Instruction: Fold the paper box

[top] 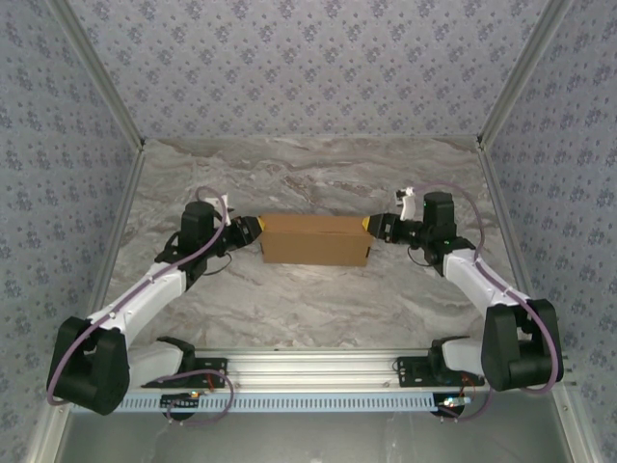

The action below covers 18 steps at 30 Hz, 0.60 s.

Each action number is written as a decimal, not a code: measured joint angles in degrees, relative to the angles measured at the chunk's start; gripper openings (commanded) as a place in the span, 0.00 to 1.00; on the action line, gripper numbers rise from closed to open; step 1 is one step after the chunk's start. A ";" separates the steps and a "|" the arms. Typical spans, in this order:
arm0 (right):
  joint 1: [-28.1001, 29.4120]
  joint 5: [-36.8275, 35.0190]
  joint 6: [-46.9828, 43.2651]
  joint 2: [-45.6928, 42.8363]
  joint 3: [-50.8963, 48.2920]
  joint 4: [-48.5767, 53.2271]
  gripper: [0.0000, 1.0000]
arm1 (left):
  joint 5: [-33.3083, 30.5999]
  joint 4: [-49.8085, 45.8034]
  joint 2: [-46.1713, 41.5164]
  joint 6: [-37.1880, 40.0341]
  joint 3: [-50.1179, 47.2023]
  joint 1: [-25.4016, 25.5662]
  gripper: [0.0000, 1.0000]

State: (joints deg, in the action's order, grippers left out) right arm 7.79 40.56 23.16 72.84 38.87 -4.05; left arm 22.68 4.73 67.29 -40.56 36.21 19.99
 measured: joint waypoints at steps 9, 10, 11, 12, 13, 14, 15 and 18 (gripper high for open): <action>0.11 -1.84 -0.72 5.66 10.60 11.34 0.54 | -1.22 -8.17 1.27 0.59 5.70 0.61 0.43; 0.11 -2.21 -0.90 5.99 11.74 12.52 0.55 | -1.51 -9.22 1.36 0.68 6.21 0.66 0.45; 0.11 -2.47 -1.09 6.14 12.81 13.55 0.56 | -1.90 -10.27 1.44 0.94 6.75 0.66 0.46; 0.11 -2.80 -1.33 6.21 13.81 14.64 0.57 | -2.16 -11.28 1.51 1.11 7.26 0.66 0.48; 0.11 -3.04 -1.60 6.21 14.84 15.56 0.57 | -2.45 -11.93 1.51 1.14 7.58 0.70 0.50; 0.11 -3.32 -1.79 6.21 15.91 16.35 0.58 | -2.58 -12.83 1.55 1.16 8.07 0.70 0.52; 0.11 -3.65 -2.19 6.21 16.90 17.16 0.58 | -2.80 -13.70 1.66 1.42 8.57 0.70 0.54; 0.11 -4.39 -3.30 6.10 18.67 19.32 0.59 | -3.28 -15.85 2.60 1.92 10.25 0.70 0.60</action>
State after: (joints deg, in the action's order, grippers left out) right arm 7.90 36.16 19.86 78.94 57.54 15.27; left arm 19.40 -11.11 69.89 -38.63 46.46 20.69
